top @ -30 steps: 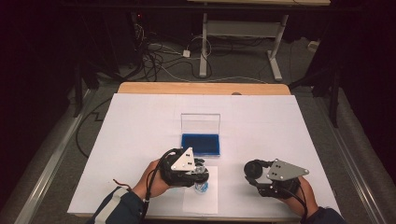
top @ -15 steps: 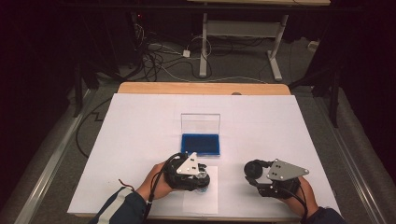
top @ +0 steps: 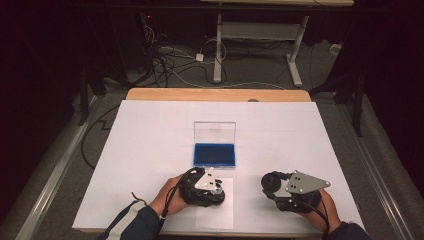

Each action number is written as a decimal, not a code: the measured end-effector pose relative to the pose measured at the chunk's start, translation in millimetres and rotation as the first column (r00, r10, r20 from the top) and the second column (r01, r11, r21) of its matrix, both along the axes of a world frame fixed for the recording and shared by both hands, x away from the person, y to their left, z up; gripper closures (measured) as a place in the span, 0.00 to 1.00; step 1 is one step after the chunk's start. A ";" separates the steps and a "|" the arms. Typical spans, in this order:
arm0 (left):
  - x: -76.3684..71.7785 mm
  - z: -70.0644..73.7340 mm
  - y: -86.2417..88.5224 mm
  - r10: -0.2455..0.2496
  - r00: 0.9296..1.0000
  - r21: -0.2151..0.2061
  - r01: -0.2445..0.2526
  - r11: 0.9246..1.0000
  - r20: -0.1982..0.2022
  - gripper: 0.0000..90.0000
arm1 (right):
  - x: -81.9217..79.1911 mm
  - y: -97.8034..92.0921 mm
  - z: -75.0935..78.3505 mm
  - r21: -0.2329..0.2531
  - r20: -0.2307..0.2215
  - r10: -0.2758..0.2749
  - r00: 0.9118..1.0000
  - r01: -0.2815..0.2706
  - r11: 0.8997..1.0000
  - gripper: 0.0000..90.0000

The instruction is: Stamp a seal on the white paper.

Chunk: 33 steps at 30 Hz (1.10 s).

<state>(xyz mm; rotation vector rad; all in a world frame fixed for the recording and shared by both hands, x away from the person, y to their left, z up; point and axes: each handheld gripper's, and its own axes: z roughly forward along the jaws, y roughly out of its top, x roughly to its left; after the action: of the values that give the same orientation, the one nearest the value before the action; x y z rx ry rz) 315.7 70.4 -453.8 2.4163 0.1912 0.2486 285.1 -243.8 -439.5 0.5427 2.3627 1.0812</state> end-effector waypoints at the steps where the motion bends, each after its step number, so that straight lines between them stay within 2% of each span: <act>1: -0.1 0.0 0.2 0.001 1.000 0.002 -0.001 1.000 0.003 0.60 | 0.1 0.0 0.0 0.000 0.000 0.000 1.000 0.000 1.000 0.43; 7: -1.5 -2.0 0.4 -0.003 1.000 -0.009 0.002 1.000 -0.010 0.60 | 0.0 0.2 -0.3 -0.001 -0.003 0.003 1.000 -0.003 1.000 0.43; 23: -3.0 -1.9 -1.6 0.014 1.000 0.015 -0.014 1.000 -0.012 0.60 | 0.1 0.7 -1.0 -0.001 -0.009 0.004 1.000 -0.004 1.000 0.43; 33: -3.8 -2.9 -1.8 0.023 1.000 0.010 -0.023 1.000 -0.013 0.60 | 0.4 1.2 -1.4 -0.005 -0.011 0.006 1.000 -0.007 1.000 0.43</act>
<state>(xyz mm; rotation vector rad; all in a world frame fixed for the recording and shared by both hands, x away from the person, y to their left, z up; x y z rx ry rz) 311.9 68.6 -456.7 2.4277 0.2248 0.2445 285.4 -242.6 -441.0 0.5407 2.3773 1.0778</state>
